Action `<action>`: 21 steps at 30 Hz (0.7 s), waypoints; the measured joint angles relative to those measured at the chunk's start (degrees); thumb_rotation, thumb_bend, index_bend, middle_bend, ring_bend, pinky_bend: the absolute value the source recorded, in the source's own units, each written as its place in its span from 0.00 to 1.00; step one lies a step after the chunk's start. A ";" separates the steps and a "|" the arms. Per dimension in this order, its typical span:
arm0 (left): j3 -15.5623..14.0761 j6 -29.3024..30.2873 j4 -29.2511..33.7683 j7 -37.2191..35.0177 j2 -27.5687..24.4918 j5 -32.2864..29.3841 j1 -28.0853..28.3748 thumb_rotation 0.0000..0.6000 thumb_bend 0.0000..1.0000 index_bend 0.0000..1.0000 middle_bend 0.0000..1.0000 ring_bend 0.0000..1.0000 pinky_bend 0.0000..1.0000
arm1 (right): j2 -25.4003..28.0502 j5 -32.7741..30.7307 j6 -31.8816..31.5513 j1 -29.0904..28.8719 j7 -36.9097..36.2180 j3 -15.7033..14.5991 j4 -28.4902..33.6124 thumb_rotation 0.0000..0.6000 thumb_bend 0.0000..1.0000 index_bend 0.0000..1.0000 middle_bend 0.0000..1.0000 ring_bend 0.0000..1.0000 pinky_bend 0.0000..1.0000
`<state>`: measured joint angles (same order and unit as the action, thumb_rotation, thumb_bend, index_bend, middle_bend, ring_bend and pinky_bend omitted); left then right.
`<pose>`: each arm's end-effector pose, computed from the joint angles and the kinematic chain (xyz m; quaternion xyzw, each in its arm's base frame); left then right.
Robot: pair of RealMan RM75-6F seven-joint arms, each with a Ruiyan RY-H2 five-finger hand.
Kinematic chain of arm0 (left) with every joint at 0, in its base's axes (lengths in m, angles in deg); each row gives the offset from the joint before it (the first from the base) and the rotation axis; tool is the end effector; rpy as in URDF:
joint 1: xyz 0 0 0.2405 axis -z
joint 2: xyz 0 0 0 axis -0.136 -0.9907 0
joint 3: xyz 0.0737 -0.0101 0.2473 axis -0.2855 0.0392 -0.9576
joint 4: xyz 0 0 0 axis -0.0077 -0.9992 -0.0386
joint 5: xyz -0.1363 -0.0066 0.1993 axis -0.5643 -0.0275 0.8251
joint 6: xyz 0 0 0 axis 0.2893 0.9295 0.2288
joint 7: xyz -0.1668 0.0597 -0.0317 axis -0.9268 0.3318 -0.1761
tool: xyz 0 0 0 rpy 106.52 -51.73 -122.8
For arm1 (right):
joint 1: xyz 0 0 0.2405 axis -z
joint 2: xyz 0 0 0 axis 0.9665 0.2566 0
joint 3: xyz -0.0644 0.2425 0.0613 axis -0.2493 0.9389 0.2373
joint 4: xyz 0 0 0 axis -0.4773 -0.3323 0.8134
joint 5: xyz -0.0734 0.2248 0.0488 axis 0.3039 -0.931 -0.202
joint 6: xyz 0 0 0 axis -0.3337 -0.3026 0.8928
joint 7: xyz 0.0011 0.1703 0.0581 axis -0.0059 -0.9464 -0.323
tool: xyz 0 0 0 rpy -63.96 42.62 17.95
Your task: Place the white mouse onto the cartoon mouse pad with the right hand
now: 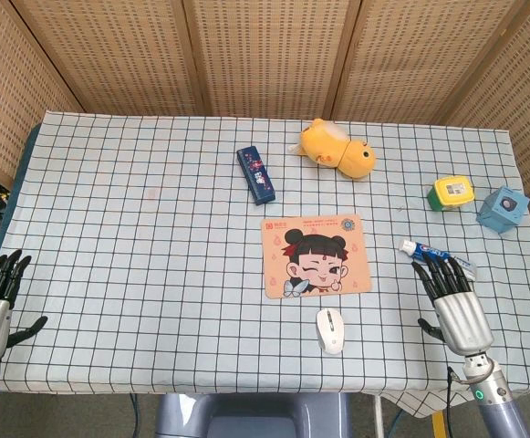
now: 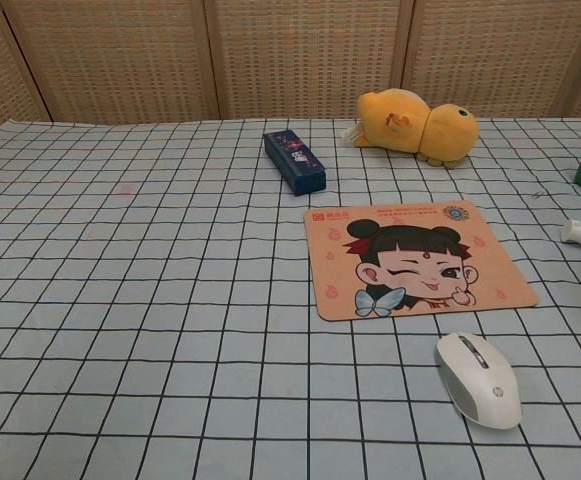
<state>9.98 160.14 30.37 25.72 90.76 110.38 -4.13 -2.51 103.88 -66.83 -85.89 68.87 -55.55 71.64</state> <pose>-0.3308 0.2108 0.1037 -0.5991 -0.3307 -0.4111 0.6023 -0.3104 -0.2470 0.0603 0.6715 -0.2928 0.4069 0.5457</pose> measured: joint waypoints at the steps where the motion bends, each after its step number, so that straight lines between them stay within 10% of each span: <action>1: -0.01 -0.01 -0.02 -0.01 -0.01 -0.01 0.00 1.00 0.00 0.00 0.00 0.00 0.00 | 0.01 0.01 0.00 0.00 0.00 -0.01 0.01 1.00 0.11 0.02 0.00 0.00 0.00; 21: -0.03 0.24 0.29 0.52 -0.02 0.13 -0.06 1.00 0.00 0.00 0.00 0.00 0.00 | 0.29 0.78 -0.23 -0.26 -1.50 -0.31 -0.44 1.00 0.11 0.02 0.00 0.00 0.00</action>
<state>9.95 160.38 30.65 26.24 90.74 110.51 -4.19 -2.22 104.66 -67.06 -86.15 67.38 -55.87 71.20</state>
